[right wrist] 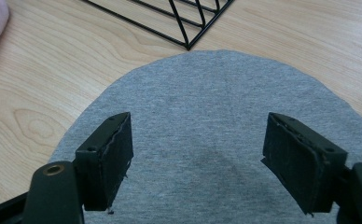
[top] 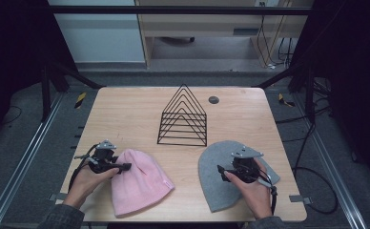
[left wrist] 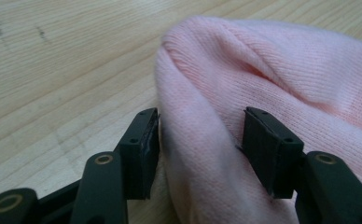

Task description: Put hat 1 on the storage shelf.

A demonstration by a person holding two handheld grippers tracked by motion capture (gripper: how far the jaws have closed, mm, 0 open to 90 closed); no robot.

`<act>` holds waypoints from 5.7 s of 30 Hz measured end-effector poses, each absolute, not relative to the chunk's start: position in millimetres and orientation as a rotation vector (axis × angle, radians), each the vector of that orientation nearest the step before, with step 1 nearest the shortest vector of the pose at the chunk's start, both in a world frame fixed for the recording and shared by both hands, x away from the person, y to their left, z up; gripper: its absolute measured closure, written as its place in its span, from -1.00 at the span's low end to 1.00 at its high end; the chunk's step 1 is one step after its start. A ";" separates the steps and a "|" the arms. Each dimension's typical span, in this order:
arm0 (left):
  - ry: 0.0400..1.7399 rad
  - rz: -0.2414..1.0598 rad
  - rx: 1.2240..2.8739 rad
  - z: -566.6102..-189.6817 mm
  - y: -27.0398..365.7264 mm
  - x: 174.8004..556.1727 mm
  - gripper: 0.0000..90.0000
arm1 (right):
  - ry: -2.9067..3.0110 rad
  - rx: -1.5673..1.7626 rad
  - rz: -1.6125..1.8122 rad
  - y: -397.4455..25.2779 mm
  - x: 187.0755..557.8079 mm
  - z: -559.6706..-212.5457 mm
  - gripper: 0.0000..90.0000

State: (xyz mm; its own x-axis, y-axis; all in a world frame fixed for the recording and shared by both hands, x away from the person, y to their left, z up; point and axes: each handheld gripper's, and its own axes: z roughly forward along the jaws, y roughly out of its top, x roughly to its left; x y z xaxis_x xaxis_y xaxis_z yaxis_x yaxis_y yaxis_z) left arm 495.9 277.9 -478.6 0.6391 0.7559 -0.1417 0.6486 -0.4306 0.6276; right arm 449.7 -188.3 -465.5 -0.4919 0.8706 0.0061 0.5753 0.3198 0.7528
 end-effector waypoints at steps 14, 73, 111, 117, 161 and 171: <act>1.070 0.213 2.246 -479.7 272.9 494.2 0.63 | 2.192 1.279 0.975 -186.3 449.6 -465.7 -0.46; 0.555 0.721 2.214 -302.7 216.3 463.3 0.79 | 2.231 0.981 1.050 -120.7 434.7 -411.7 -0.38; 0.557 0.697 2.050 -238.0 226.1 476.8 0.79 | 2.446 0.756 1.268 -39.7 479.8 -360.7 -0.30; 0.537 0.685 2.036 -227.3 223.3 476.8 0.79 | 2.453 0.737 1.278 -34.4 495.9 -349.3 -0.11; 0.499 0.638 1.963 -203.9 156.5 602.6 0.76 | 2.257 0.908 1.280 -119.7 583.2 -306.5 0.71; 0.494 0.613 1.960 -213.7 141.8 610.6 0.76 | 2.247 0.916 1.248 -127.0 584.2 -316.0 0.72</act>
